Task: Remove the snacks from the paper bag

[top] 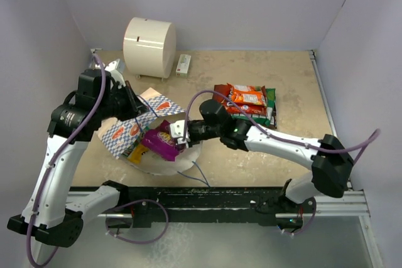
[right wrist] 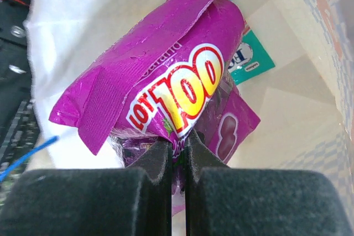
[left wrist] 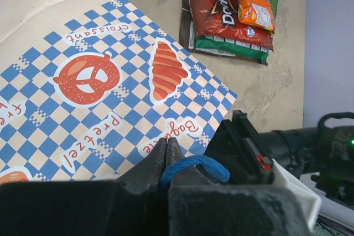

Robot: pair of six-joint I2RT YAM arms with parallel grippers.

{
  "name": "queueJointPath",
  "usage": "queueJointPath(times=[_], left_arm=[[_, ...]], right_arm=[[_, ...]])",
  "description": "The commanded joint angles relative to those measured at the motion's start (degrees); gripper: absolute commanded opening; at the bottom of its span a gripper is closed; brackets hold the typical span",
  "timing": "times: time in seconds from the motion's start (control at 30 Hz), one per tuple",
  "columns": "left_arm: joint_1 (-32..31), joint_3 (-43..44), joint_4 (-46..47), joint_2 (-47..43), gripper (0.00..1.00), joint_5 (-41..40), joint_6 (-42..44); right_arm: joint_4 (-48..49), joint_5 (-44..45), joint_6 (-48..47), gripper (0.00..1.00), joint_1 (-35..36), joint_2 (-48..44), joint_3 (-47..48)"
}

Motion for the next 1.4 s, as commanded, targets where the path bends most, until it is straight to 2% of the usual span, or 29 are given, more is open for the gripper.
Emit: queueJointPath(times=[0.0,0.3,0.4,0.6,0.73,0.87,1.0,1.13,1.37], left_arm=[[-0.2,2.7,2.4,1.7,0.00,-2.2,1.6],[-0.2,2.8,3.2,5.1,0.00,-5.1,2.9],[-0.2,2.5,3.3,5.3,0.00,-7.5,2.9],[-0.2,2.4,2.0,5.6,0.00,-12.5,3.3],[-0.2,3.7,0.2,5.6,0.00,-16.0,4.0],[-0.2,3.2,-0.8,4.7,0.00,-17.5,4.0],[-0.2,3.6,-1.1,4.2,0.00,-17.1,4.5],[-0.2,4.0,-0.6,3.6,0.00,-15.8,5.2],[-0.1,3.2,0.5,2.6,0.00,-12.7,5.3]], right_arm=[[-2.9,-4.5,9.8,0.00,0.3,-8.2,6.4],[-13.5,-8.7,27.3,0.00,0.3,-19.4,12.3],[-19.0,-5.2,30.3,0.00,0.3,-26.2,12.6],[-33.8,11.8,34.6,0.00,0.3,-39.8,11.3],[-40.9,34.3,35.9,0.00,0.3,-44.1,12.2],[-44.7,51.8,38.4,0.00,0.2,-40.5,11.6],[-46.2,65.3,36.3,0.00,-0.1,-29.7,9.9],[-46.2,63.4,31.0,0.00,-4.4,-23.5,5.7],[-43.8,58.8,16.0,0.00,-6.5,-24.5,-9.1]])
